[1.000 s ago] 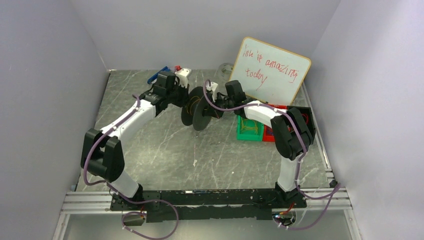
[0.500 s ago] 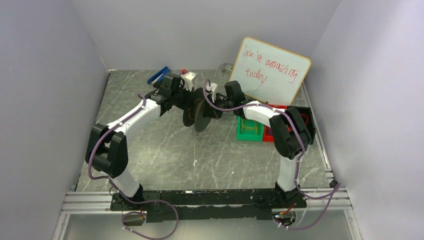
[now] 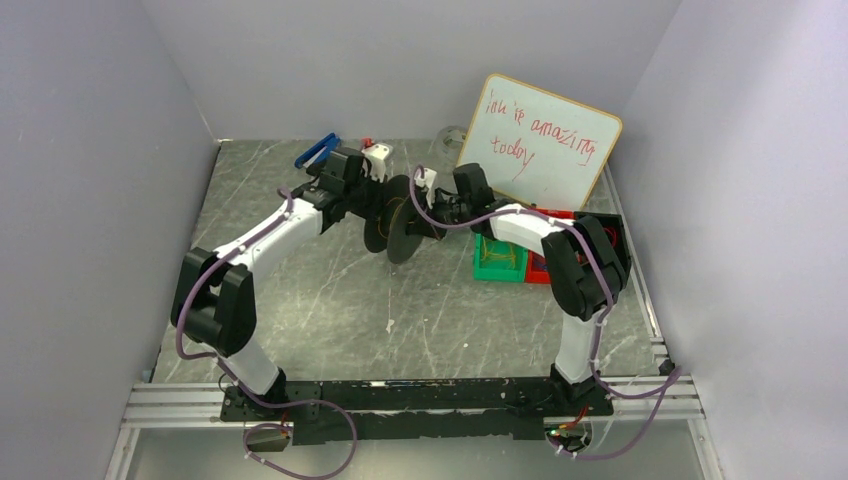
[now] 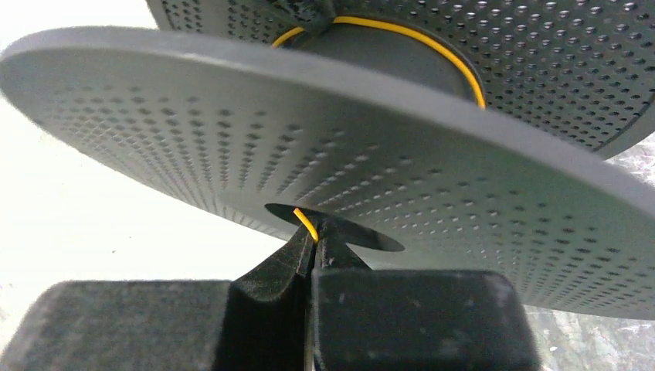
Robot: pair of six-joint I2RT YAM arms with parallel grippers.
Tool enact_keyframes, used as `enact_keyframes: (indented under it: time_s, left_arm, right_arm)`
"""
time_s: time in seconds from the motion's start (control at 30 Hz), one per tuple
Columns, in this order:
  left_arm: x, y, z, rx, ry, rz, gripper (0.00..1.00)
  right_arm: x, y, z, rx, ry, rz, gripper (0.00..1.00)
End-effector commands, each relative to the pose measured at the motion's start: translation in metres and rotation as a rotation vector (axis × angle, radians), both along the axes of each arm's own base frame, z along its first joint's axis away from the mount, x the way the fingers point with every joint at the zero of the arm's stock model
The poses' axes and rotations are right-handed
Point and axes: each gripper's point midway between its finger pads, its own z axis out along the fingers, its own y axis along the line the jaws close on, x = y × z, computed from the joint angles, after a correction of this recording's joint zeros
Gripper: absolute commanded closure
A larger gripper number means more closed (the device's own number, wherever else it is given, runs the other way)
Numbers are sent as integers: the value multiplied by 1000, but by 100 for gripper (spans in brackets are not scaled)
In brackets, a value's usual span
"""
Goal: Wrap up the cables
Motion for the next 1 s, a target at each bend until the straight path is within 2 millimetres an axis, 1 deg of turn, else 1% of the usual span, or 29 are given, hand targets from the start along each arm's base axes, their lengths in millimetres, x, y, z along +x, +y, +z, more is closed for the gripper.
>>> enact_keyframes:
  time_s: [0.0, 0.13, 0.3, 0.37, 0.4, 0.47, 0.5, 0.53, 0.7, 0.8, 0.87, 0.93, 0.97]
  left_arm:
    - [14, 6, 6, -3, -15, 102, 97]
    - [15, 8, -3, 1, 12, 131, 97]
    - [22, 21, -11, -11, 49, 199, 98]
    - [24, 26, -15, 1, 54, 214, 97]
    - [24, 27, -17, 9, 54, 215, 97]
    - [23, 29, -20, 16, 51, 217, 97]
    - [22, 29, -22, 19, 51, 214, 97]
    - [21, 29, -24, 26, 49, 212, 97]
    - [20, 30, -25, 45, 36, 200, 97]
    - [17, 24, -24, 57, 21, 170, 98]
    - [14, 20, -22, 60, 7, 148, 97]
    - [11, 15, -20, 46, 0, 118, 97]
    - [8, 12, -20, 37, 0, 94, 97]
  right_arm:
    - [-28, 3, 16, 35, -63, 129, 100]
    - [-56, 10, 13, 21, -113, 238, 100]
    - [-100, 21, 10, 16, -140, 398, 100]
    - [-113, 28, 14, 25, -150, 447, 100]
    - [-115, 32, 18, 30, -150, 448, 100]
    - [-114, 41, 30, 41, -144, 441, 100]
    - [-110, 45, 38, 47, -144, 424, 100]
    - [-103, 51, 51, 60, -144, 397, 100]
    - [-84, 66, 99, 119, -101, 342, 100]
    - [-67, 68, 125, 161, -83, 293, 100]
    - [-51, 66, 137, 177, -79, 252, 100]
    - [-32, 60, 143, 182, -84, 203, 100]
    - [-22, 56, 143, 179, -85, 178, 100]
